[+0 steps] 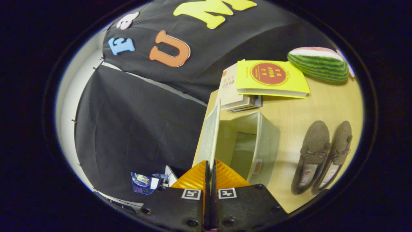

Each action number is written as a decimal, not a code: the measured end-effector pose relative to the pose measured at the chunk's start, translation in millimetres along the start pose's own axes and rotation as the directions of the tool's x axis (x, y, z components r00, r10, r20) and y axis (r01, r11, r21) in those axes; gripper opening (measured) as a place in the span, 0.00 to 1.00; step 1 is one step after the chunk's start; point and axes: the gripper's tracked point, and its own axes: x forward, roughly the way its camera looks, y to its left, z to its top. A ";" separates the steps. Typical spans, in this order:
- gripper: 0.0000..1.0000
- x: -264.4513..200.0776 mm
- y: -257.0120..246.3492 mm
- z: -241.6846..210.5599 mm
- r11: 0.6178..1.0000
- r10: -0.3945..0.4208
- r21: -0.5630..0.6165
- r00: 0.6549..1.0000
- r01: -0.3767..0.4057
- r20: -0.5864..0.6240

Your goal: Open the storage box then place both shoes into the box .Put the left shoe in first, then the right shoe, with the right side of both shoes facing outward in a uniform manner.

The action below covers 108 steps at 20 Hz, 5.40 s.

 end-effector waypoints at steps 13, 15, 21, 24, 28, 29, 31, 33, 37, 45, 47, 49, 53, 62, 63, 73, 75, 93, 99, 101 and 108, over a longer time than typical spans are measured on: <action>0.06 72.0 129.4 7.1 0.984 -0.025 -0.174 0.999 0.029 0.022; 0.07 89.6 149.5 5.8 0.982 -0.036 -0.182 0.999 0.040 0.027; 0.67 104.7 178.0 4.7 0.957 -0.106 -0.261 0.990 0.128 0.095; 1.00 95.2 162.5 1.1 0.952 -0.178 -0.240 0.981 0.190 0.073; 1.00 65.6 139.5 11.6 0.957 -0.206 -0.187 0.972 0.224 0.109; 1.00 57.6 129.9 14.2 0.953 -0.225 -0.178 0.967 0.244 0.119; 1.00 39.8 104.5 15.9 0.935 -0.281 -0.185 0.950 0.302 0.133; 1.00 20.5 71.3 17.4 0.903 -0.351 -0.210 0.925 0.376 0.144; 1.00 -19.1 -7.5 15.7 0.819 -0.496 -0.237 0.852 0.523 0.166; 1.00 -57.8 -133.0 -16.1 0.771 -0.601 -0.218 0.797 0.598 0.059; 1.00 -56.3 -156.3 -29.8 0.787 -0.592 -0.212 0.806 0.579 0.006; 1.00 -57.4 -178.0 -41.1 0.794 -0.594 -0.189 0.803 0.578 -0.041; 0.97 -55.9 -211.0 -52.1 0.810 -0.581 -0.162 0.808 0.564 -0.096; 0.65 -32.1 -259.4 -67.3 0.817 -0.577 -0.136 0.790 0.560 -0.207; 0.58 -32.2 -265.7 -65.6 0.803 -0.596 -0.134 0.776 0.581 -0.207; 0.14 -22.7 -302.8 -71.7 0.744 -0.654 -0.047 0.712 0.666 -0.254; 0.06 -24.1 -293.2 -69.3 0.771 -0.626 -0.041 0.747 0.635 -0.225; 0.06 -60.5 -80.3 -12.0 0.897 -0.442 0.040 0.897 0.440 0.028; 0.06 13.7 -22.4 -19.4 0.899 -0.438 -0.002 0.899 0.438 0.019; 0.06 40.5 -20.4 -26.7 0.888 -0.460 0.009 0.888 0.460 0.014; 0.06 107.7 -48.5 -54.0 0.833 -0.554 0.007 0.832 0.554 0.013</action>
